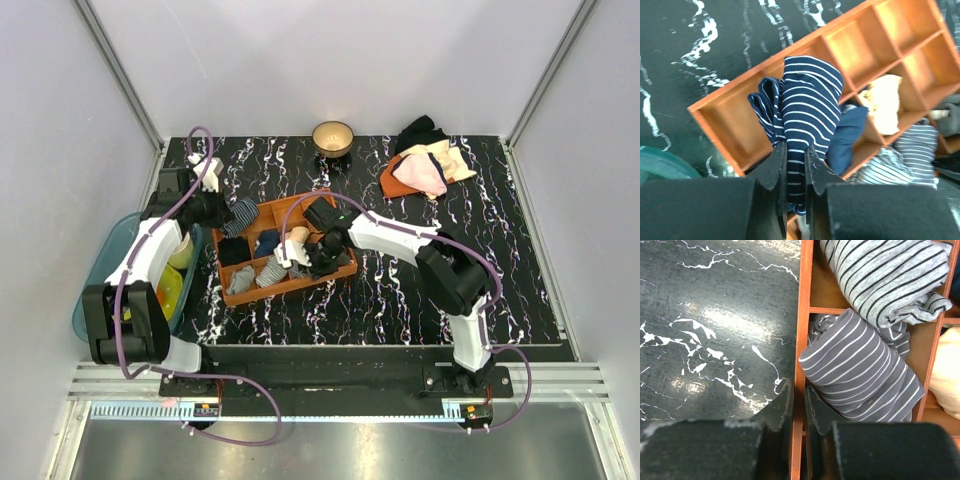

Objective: Roll the underwear
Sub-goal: Move the storage box to the center of the board, then place the underwear in the storage box.

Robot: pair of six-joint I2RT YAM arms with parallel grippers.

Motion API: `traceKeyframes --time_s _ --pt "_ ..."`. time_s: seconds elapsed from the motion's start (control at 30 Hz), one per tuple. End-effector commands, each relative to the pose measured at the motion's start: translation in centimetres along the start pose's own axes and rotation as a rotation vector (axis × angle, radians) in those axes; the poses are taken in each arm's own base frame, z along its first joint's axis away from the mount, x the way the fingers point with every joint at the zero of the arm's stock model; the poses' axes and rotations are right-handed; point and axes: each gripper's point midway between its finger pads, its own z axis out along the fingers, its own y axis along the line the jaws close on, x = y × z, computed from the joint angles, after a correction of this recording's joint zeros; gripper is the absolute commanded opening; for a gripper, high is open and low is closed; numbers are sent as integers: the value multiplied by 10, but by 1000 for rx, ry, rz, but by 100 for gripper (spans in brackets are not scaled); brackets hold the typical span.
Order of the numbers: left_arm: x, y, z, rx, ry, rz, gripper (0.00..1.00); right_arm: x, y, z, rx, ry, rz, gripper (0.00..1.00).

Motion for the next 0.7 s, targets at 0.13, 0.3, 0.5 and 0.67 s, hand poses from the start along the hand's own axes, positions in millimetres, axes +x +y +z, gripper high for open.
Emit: traceKeyframes --time_s 0.13,0.3,0.5,0.67 --pt "-2 53 -9 -236 65 76 0 -22 8 -15 19 -67 9 11" --pt "-4 62 -10 -279 83 86 0 -21 8 -12 15 -70 17 11" --pt "-4 69 1 -282 118 82 0 -18 8 -11 18 -64 24 12" --pt "-7 69 18 -251 134 69 0 -18 8 -9 13 -63 34 12"
